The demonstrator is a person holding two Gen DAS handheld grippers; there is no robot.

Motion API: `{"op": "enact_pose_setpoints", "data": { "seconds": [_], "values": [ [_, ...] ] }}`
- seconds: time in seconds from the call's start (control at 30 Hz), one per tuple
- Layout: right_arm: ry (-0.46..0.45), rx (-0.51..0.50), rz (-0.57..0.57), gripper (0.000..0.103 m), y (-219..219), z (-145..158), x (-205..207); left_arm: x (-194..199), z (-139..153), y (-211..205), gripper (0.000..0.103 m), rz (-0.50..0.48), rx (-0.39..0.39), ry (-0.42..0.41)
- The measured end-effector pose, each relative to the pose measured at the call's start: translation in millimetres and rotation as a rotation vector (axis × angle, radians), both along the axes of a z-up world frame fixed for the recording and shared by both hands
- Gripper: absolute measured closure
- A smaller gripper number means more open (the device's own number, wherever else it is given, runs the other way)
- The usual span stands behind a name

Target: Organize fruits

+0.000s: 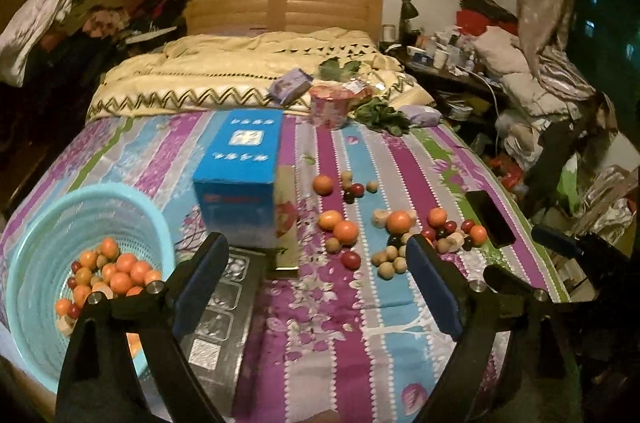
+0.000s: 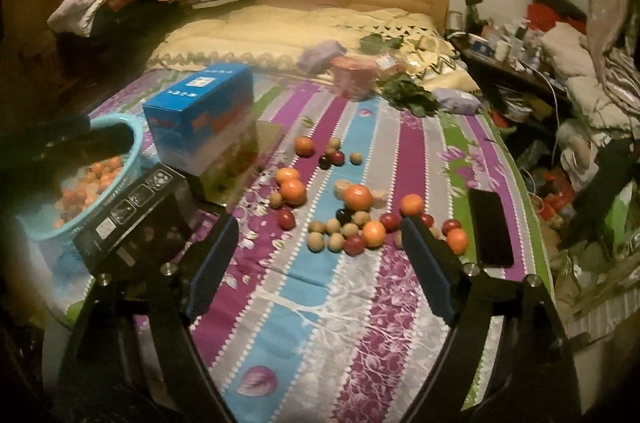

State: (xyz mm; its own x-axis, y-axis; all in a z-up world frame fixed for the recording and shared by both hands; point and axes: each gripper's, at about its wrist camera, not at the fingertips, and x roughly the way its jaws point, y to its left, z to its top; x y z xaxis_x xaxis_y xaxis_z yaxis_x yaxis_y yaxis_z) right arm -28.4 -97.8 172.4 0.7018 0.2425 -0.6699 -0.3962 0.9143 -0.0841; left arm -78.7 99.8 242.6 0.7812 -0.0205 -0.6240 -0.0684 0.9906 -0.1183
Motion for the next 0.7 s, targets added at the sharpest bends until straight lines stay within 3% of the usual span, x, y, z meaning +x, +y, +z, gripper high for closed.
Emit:
{"op": "enact_pose_setpoints", "data": {
  "seconds": [0.27,0.4,0.7],
  "values": [
    [-0.035,0.018,-0.084,0.008,-35.8,-3.1,-5.3,1.4,5.2,-36.6,0.011,-0.036,0.040,-0.023],
    [-0.084,0.034,-0.119,0.003,-53.4,0.6,-13.0,-2.9,5.6,-52.4,0.006,-0.025,0.077,-0.035],
    [-0.108,0.035,-0.179,0.000,-85.0,-6.8,-27.4,-2.3,-6.8,-85.5,0.006,-0.070,0.075,0.011]
  ]
}}
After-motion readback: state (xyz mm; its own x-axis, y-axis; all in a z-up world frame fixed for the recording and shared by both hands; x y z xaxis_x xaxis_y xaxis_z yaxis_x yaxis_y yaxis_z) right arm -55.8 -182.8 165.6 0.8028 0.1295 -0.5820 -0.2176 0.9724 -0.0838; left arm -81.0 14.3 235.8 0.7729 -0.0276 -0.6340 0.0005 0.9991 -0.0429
